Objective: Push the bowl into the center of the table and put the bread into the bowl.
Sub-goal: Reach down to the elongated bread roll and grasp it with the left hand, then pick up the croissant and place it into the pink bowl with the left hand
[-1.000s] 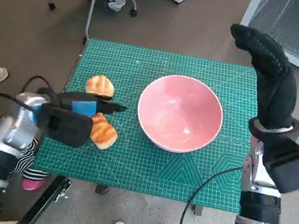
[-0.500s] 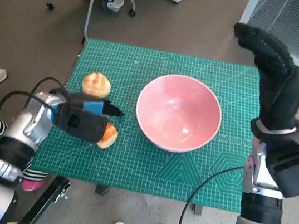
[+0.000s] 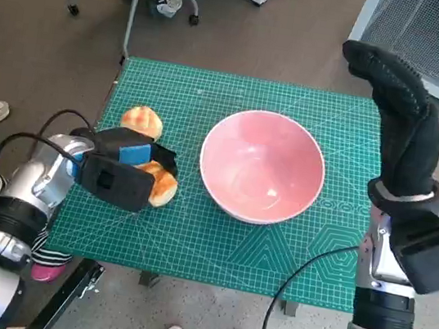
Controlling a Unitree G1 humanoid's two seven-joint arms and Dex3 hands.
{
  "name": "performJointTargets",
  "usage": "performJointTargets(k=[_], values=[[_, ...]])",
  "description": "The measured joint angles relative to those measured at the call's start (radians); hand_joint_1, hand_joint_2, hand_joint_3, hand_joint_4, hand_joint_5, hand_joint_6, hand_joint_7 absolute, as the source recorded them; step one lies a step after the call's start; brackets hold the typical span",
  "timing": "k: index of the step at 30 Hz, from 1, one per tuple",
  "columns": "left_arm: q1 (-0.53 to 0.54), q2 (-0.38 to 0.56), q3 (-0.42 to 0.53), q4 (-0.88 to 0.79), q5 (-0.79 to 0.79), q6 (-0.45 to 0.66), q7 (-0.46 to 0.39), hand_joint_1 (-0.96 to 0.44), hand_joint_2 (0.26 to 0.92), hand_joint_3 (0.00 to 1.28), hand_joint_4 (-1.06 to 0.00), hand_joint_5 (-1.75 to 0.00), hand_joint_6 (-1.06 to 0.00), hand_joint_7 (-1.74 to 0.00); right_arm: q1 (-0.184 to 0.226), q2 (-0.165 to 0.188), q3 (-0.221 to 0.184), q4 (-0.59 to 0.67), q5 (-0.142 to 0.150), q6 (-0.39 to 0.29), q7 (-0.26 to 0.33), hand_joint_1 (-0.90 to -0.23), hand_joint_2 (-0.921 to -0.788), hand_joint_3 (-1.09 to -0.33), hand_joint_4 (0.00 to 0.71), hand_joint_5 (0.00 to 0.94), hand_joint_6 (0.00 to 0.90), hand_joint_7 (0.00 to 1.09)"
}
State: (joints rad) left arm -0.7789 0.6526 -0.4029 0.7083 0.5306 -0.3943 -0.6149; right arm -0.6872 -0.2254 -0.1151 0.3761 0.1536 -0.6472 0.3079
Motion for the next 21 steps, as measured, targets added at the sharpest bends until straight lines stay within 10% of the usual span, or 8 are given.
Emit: performJointTargets(k=[21], values=[[0.036, 0.030, 0.231, -0.517, -0.262, 0.041, -0.061, 0.00, 0.890, 0.05, -0.79, -1.17, -0.73, -0.96, 0.001, 0.000, -0.001, -0.004, 0.000, 0.008, -0.002, -0.845, -0.921, -0.759, 0.190, 0.005, -0.001, 0.62]])
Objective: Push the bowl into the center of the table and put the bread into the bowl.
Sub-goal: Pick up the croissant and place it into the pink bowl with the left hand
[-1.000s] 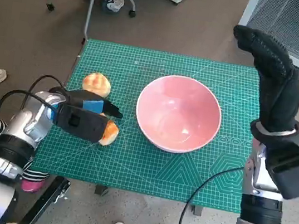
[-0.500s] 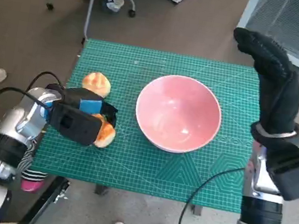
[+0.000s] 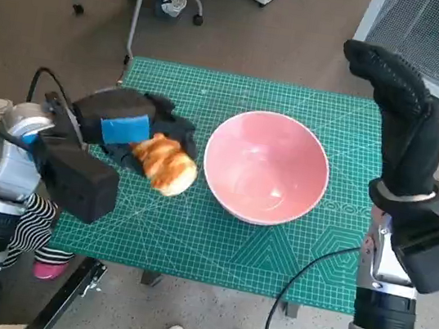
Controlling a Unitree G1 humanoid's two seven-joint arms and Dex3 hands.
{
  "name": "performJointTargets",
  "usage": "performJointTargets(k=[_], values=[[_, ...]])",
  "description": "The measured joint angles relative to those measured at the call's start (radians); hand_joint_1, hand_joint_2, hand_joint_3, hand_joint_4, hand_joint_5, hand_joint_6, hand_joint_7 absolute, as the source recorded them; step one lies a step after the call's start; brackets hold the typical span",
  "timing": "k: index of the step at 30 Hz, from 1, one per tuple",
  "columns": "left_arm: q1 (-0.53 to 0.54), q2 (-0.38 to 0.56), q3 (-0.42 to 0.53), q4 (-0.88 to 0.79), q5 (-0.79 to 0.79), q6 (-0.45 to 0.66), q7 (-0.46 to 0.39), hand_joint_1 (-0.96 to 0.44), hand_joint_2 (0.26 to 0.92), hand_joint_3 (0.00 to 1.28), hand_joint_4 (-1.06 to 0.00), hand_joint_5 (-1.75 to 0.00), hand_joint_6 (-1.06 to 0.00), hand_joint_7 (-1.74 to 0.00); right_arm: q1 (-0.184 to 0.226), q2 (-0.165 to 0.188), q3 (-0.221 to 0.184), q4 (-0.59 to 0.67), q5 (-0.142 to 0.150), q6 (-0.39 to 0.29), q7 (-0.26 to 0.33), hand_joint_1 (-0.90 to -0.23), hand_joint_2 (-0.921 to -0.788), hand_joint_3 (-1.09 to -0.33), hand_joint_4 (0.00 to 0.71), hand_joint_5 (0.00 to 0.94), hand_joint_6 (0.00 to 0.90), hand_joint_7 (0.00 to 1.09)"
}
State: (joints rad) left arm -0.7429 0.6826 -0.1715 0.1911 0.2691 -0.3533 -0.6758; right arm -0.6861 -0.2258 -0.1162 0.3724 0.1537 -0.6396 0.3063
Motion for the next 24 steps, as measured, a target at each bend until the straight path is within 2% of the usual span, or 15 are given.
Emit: performJointTargets(k=[11, 14, 18, 24], values=[[-0.132, -0.102, -0.013, -0.031, 0.006, 0.094, 0.018, 0.00, 0.894, 0.05, -0.75, -1.22, -0.74, -0.93, 0.003, 0.001, -0.001, -0.007, 0.001, 0.003, 0.000, -0.838, -0.921, -0.758, 0.190, 0.004, -0.001, 0.61], [-0.183, -0.141, -0.036, 0.011, 0.023, 0.100, 0.033, 0.00, 0.897, 0.05, -0.76, -1.19, -0.71, -0.99, 0.005, 0.001, -0.001, -0.009, 0.001, 0.003, 0.000, -0.836, -0.921, -0.756, 0.190, 0.004, -0.001, 0.61], [-0.254, -0.205, -0.074, 0.154, 0.046, 0.053, 0.076, 0.00, 0.899, 0.05, -0.77, -1.09, -0.67, -1.11, 0.012, -0.001, -0.003, -0.013, 0.003, 0.003, 0.000, -0.832, -0.921, -0.753, 0.190, 0.004, -0.001, 0.61], [-0.318, -0.284, -0.128, 0.392, 0.089, -0.026, 0.138, 0.00, 0.907, 0.05, -0.78, -1.07, -0.64, -1.16, 0.027, -0.002, -0.005, -0.024, 0.005, 0.003, 0.000, -0.833, -0.921, -0.751, 0.191, 0.004, -0.001, 0.61]])
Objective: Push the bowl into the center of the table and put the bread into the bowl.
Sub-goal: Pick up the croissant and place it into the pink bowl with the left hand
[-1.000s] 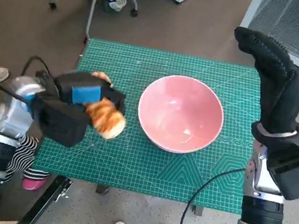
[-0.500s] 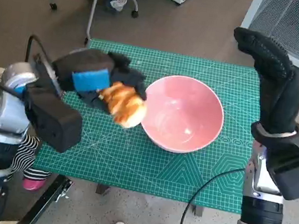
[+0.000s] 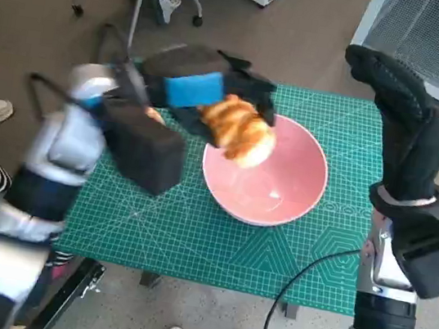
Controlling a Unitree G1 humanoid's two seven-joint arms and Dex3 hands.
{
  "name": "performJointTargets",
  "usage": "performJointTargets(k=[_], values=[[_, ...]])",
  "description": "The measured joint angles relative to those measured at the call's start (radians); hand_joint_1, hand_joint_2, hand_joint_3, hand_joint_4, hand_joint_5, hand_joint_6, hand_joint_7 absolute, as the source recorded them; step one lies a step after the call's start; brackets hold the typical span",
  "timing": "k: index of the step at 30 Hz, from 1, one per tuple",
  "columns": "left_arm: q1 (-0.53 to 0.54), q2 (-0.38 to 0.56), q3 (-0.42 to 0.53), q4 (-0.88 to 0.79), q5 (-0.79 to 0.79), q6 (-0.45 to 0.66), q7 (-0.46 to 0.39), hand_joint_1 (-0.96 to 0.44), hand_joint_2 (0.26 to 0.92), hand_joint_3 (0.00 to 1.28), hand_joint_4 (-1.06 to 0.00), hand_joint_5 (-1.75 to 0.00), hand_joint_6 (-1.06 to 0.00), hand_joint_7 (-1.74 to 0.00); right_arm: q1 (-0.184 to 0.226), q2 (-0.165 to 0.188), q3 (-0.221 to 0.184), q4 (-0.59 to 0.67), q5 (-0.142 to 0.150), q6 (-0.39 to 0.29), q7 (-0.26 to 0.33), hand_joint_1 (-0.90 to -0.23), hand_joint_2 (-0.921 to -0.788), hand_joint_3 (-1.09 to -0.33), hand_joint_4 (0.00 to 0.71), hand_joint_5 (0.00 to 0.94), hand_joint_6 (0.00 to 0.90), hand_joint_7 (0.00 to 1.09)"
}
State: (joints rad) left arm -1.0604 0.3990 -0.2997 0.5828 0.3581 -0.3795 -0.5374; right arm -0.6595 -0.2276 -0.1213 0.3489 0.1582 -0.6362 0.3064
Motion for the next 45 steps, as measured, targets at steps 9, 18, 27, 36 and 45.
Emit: performJointTargets(k=[9, 18, 27, 36, 45], values=[[-0.063, -0.097, -0.074, 0.280, 0.077, -0.084, 0.074, 0.00, 0.913, 0.04, -0.76, -1.10, -0.65, -1.15, 0.023, -0.002, -0.010, -0.020, 0.001, 0.002, -0.002, -0.834, -0.921, -0.749, 0.190, 0.003, -0.001, 0.60], [-0.099, -0.137, -0.111, 0.406, 0.118, -0.094, 0.105, 0.00, 0.920, 0.16, -0.62, -1.22, -0.49, -1.31, 0.036, -0.003, -0.019, -0.034, -0.003, 0.009, -0.015, -0.836, -0.921, -0.750, 0.181, 0.000, -0.001, 0.59], [-0.102, -0.160, -0.133, 0.466, 0.140, -0.012, 0.066, -0.05, 0.769, 0.11, -0.30, -0.07, -0.28, -0.37, 0.049, -0.003, -0.022, -0.045, -0.008, 0.010, -0.031, -0.829, -0.921, -0.761, 0.168, 0.000, -0.001, 0.58], [-0.074, -0.133, -0.070, 0.398, 0.059, -0.005, -0.026, -0.20, 0.768, 0.08, -0.06, 0.00, -0.12, -0.23, 0.050, 0.001, -0.018, -0.040, -0.009, 0.008, -0.040, -0.826, -0.921, -0.765, 0.167, 0.000, -0.001, 0.57], [0.004, -0.007, 0.037, 0.192, -0.045, -0.013, -0.088, -0.17, 0.771, 0.03, -0.05, 0.00, -0.15, -0.13, 0.049, 0.006, -0.015, -0.030, -0.005, 0.006, -0.043, -0.825, -0.921, -0.768, 0.166, 0.001, -0.001, 0.59]])
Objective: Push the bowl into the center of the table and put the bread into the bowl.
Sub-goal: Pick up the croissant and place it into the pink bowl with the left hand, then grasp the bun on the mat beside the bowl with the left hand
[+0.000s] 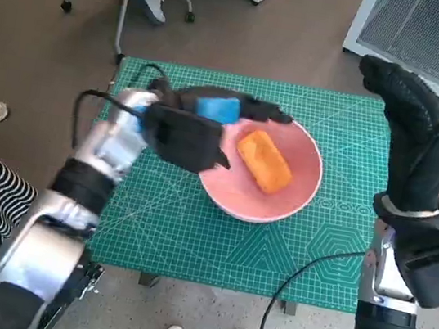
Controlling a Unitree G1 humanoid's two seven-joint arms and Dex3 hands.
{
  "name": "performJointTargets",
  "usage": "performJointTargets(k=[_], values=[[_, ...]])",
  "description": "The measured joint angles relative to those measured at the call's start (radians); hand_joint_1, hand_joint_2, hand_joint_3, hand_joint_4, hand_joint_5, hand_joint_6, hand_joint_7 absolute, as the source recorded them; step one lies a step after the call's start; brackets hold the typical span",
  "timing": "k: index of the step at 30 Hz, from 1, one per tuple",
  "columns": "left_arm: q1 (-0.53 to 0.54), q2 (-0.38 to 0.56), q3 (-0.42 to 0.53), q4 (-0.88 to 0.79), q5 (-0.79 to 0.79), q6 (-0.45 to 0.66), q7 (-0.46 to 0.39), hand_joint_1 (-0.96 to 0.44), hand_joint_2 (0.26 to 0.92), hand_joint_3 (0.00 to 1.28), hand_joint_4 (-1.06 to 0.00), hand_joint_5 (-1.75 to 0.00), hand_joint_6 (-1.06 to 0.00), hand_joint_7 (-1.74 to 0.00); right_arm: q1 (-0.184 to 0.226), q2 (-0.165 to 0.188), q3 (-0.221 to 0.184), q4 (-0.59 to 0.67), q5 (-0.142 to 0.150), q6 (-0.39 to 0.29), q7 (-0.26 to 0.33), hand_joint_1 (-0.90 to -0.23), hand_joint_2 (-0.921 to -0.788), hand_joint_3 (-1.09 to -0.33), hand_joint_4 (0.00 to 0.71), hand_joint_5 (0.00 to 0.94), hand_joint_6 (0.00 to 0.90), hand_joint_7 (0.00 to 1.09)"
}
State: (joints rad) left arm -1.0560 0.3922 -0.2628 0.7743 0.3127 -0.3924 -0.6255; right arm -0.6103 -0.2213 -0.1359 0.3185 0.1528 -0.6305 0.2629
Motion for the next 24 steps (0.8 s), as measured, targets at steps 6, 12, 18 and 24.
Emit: performJointTargets(k=[6, 12, 18, 24], values=[[0.047, 0.106, 0.075, -0.094, -0.056, -0.020, -0.010, -0.11, 0.764, 0.01, -0.06, 0.00, -0.17, -0.11, 0.000, 0.002, 0.000, 0.004, 0.002, -0.001, 0.000, -0.826, -0.921, -0.767, 0.170, 0.003, -0.001, 0.60], [0.078, 0.202, 0.125, -0.137, -0.078, -0.023, -0.020, -0.05, 0.766, 0.01, -0.06, 0.00, -0.18, -0.11, 0.000, 0.003, 0.001, 0.004, 0.004, 0.001, 0.001, -0.824, -0.921, -0.766, 0.171, 0.003, -0.001, 0.61], [0.081, 0.286, 0.138, -0.154, -0.076, 0.021, -0.043, 0.05, 0.759, 0.01, -0.03, 0.00, -0.16, -0.10, 0.000, 0.003, 0.002, 0.004, 0.006, 0.005, 0.004, -0.825, -0.921, -0.765, 0.171, 0.003, -0.001, 0.60], [0.073, 0.347, 0.115, -0.101, -0.007, 0.080, -0.047, 0.08, 0.736, 0.00, 0.00, 0.00, -0.13, -0.07, -0.001, 0.003, 0.002, 0.004, 0.011, 0.012, 0.012, -0.832, -0.921, -0.763, 0.170, 0.002, -0.001, 0.60]])
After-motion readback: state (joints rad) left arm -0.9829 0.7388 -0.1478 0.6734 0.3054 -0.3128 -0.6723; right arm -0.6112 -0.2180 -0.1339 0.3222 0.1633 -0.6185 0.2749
